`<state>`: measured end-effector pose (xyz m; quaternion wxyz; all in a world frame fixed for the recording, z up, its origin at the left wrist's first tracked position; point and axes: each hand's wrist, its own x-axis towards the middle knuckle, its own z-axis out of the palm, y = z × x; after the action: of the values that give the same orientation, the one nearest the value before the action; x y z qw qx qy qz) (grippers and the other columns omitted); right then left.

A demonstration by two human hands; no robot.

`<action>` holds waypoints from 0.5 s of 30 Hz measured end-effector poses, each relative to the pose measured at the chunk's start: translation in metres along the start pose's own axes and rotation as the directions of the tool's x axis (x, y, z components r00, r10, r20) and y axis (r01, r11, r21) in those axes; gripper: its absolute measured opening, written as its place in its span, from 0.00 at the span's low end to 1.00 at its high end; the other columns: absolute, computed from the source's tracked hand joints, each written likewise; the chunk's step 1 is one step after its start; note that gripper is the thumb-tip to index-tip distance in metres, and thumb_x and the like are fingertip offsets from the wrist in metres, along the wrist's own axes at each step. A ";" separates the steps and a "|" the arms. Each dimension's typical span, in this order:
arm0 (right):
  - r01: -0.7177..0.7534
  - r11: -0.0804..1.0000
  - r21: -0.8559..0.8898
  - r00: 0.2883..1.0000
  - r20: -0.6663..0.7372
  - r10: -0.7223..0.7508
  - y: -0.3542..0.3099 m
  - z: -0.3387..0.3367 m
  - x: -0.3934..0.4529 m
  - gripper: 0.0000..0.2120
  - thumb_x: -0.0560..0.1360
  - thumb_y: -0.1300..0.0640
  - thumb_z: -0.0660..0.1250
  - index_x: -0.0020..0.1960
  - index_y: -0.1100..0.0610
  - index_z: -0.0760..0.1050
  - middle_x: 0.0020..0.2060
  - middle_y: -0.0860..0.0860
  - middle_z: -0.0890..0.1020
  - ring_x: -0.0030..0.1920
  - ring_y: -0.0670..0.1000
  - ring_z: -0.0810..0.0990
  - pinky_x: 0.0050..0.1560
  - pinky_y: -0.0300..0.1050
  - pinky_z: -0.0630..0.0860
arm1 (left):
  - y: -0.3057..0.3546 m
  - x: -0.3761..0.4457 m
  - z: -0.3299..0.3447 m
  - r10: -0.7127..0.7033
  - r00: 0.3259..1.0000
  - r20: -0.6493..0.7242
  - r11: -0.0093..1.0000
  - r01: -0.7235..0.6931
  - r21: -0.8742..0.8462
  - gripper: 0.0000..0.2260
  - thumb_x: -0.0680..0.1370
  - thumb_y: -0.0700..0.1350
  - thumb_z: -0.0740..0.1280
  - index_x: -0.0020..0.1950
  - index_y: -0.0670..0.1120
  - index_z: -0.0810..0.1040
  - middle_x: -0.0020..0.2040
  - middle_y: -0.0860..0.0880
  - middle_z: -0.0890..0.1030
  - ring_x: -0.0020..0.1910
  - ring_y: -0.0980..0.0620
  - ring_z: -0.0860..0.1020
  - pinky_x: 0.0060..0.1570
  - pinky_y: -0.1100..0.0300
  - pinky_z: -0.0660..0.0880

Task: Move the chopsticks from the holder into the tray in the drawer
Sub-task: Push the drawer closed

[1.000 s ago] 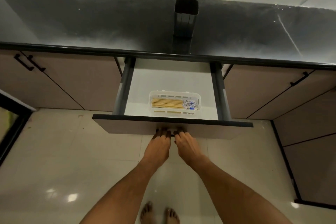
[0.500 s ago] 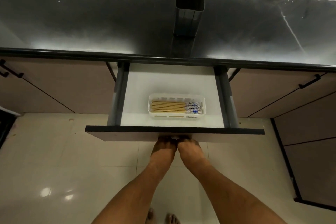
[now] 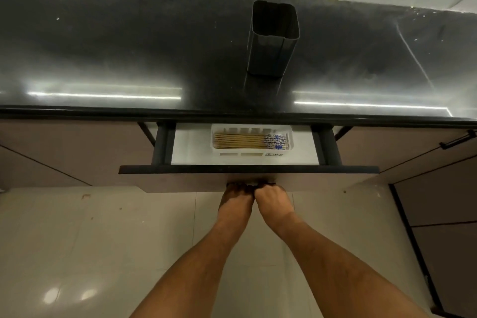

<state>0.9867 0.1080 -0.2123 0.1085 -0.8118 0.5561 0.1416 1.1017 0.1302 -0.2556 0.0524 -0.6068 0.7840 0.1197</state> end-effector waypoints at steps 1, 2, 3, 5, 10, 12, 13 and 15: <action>-0.004 1.000 -0.001 1.000 -0.010 0.004 0.003 -0.004 0.010 0.11 0.79 0.65 0.63 0.56 0.58 0.82 0.52 0.56 0.85 0.52 0.57 0.84 0.57 0.51 0.79 | -0.004 0.010 -0.003 0.004 1.000 -0.013 1.000 -0.004 0.005 0.24 0.80 0.38 0.68 0.75 0.44 0.68 0.72 0.42 0.73 0.72 0.42 0.70 0.78 0.49 0.59; -0.007 1.000 -0.005 1.000 -0.019 0.007 0.005 -0.009 0.020 0.11 0.79 0.66 0.63 0.55 0.58 0.82 0.52 0.56 0.85 0.53 0.58 0.84 0.56 0.51 0.79 | -0.008 0.019 -0.006 0.003 1.000 -0.029 1.000 -0.003 -0.001 0.23 0.79 0.38 0.68 0.74 0.44 0.69 0.71 0.42 0.74 0.71 0.43 0.71 0.78 0.49 0.59; -0.008 1.000 -0.006 1.000 -0.030 0.008 0.007 -0.012 0.029 0.11 0.79 0.66 0.63 0.55 0.58 0.82 0.52 0.56 0.85 0.52 0.58 0.84 0.56 0.51 0.79 | -0.011 0.028 -0.009 0.000 0.999 -0.041 1.000 0.000 -0.005 0.23 0.79 0.38 0.69 0.73 0.44 0.70 0.70 0.42 0.75 0.70 0.43 0.72 0.78 0.49 0.60; -0.001 1.000 0.005 0.999 -0.049 0.001 0.011 -0.018 0.046 0.10 0.80 0.65 0.64 0.55 0.57 0.82 0.51 0.55 0.86 0.52 0.56 0.84 0.56 0.50 0.80 | -0.018 0.044 -0.012 -0.004 0.999 -0.047 1.000 0.002 -0.027 0.23 0.78 0.38 0.69 0.73 0.45 0.71 0.69 0.43 0.76 0.70 0.44 0.73 0.77 0.50 0.61; 0.000 1.000 0.011 0.997 -0.072 0.001 0.024 -0.026 0.087 0.09 0.80 0.64 0.64 0.54 0.57 0.82 0.50 0.55 0.85 0.51 0.56 0.84 0.56 0.50 0.80 | -0.032 0.086 -0.022 -0.013 0.997 -0.079 0.999 0.009 -0.054 0.22 0.80 0.38 0.67 0.73 0.45 0.71 0.71 0.44 0.75 0.69 0.45 0.73 0.75 0.52 0.62; -0.017 1.000 0.020 0.999 -0.051 0.018 0.029 -0.025 0.102 0.10 0.80 0.63 0.65 0.59 0.57 0.80 0.56 0.56 0.83 0.56 0.57 0.82 0.60 0.51 0.78 | -0.035 0.103 -0.028 -0.014 0.999 -0.043 1.000 0.013 -0.023 0.27 0.79 0.40 0.68 0.77 0.45 0.65 0.76 0.43 0.69 0.74 0.42 0.67 0.78 0.50 0.58; -0.022 1.000 0.016 0.999 -0.027 0.022 0.031 -0.024 0.107 0.12 0.80 0.62 0.65 0.62 0.57 0.78 0.59 0.56 0.81 0.59 0.58 0.80 0.63 0.52 0.76 | -0.037 0.111 -0.031 -0.033 0.999 -0.019 0.999 0.033 -0.024 0.29 0.79 0.40 0.69 0.78 0.45 0.63 0.77 0.43 0.67 0.76 0.42 0.66 0.78 0.50 0.57; -0.024 1.000 -0.003 1.000 0.001 0.024 0.034 -0.024 0.118 0.14 0.80 0.60 0.66 0.65 0.57 0.76 0.61 0.57 0.80 0.61 0.58 0.78 0.65 0.52 0.74 | -0.039 0.124 -0.033 -0.085 0.996 0.011 0.995 0.086 -0.053 0.28 0.79 0.42 0.70 0.78 0.45 0.65 0.76 0.43 0.69 0.75 0.41 0.66 0.77 0.51 0.61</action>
<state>0.9982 -0.0153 -0.2323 0.1058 -0.8050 0.5656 0.1441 1.1090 -0.0036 -0.2571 0.0444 -0.6406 0.7535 0.1409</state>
